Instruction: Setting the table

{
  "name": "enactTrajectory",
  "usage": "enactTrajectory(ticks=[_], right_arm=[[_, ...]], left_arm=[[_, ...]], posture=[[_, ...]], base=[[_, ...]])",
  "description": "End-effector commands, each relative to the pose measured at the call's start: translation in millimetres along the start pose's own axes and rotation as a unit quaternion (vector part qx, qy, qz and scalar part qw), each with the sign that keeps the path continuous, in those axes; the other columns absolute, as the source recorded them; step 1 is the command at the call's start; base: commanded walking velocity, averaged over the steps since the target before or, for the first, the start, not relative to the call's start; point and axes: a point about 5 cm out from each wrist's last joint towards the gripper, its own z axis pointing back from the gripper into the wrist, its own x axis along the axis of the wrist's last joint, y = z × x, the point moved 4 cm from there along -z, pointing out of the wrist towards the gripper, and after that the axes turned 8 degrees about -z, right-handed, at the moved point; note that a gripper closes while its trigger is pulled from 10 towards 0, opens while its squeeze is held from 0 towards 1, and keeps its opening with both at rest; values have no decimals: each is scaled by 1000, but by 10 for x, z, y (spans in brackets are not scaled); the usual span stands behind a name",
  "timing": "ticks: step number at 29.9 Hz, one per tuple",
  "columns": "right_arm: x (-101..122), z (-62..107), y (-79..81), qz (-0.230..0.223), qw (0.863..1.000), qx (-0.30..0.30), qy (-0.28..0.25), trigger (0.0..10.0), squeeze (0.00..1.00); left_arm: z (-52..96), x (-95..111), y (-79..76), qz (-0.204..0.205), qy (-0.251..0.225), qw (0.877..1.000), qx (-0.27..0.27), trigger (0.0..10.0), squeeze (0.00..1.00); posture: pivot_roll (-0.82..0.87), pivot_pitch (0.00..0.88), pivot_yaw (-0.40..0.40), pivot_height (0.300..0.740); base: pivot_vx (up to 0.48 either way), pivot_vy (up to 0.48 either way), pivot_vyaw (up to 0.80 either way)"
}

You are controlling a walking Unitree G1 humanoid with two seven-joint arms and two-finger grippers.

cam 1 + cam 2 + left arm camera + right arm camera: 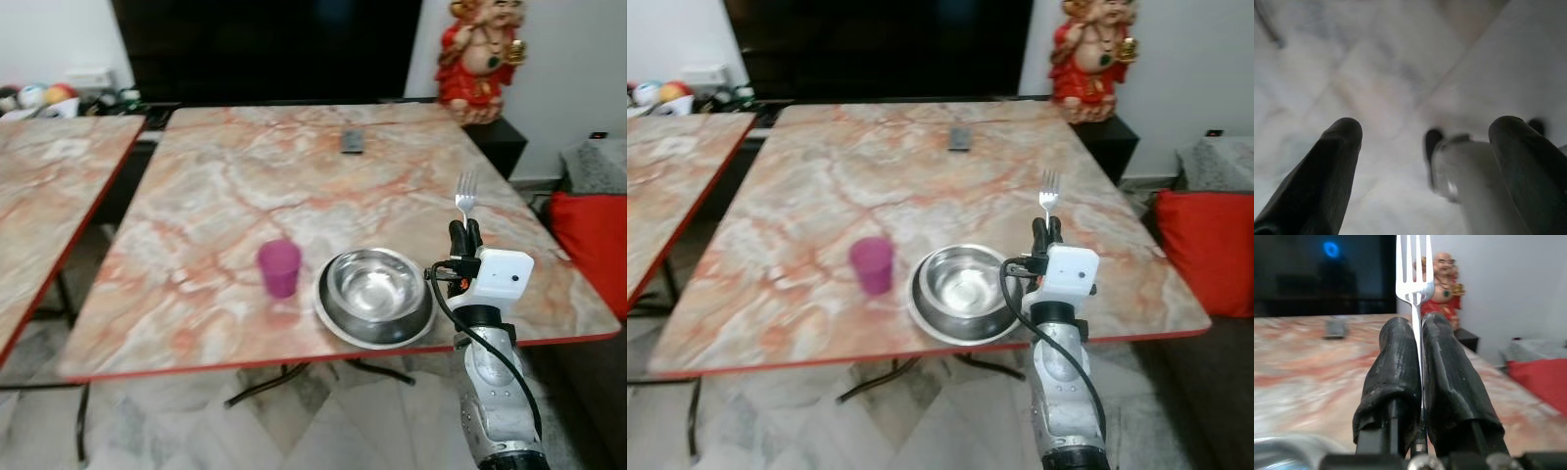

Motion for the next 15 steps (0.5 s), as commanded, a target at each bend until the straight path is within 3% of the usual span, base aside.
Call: enactTrajectory(ticks=[1, 8, 14, 15], right_arm=[[51, -31, 112, -9, 1000, 12, -10, 10000, 0], [68, -48, 58, -2, 1000, 7, -10, 10000, 0], [-18, 48, -103, 11, 1000, -5, 19, 10000, 0], [-78, 75, -193, 20, 999, -16, 43, 10000, 0]], left_arm=[[39, -150, 103, 0, 24, 1000, 11, 10000, 0], [43, -159, 111, 1, 25, 1000, 12, 10000, 0], [44, -165, 119, 2, 27, 1000, 13, 10000, 0], [44, -165, 122, 1, 27, 1000, 13, 10000, 0]], posture=[[-5, 65, -28, 740], [-9, 71, -29, 740], [-13, 76, -33, 740], [-21, 83, -29, 740]], base=[[274, 0, 0], [0, 0, 0], [0, 0, 0], [0, 0, 0]])
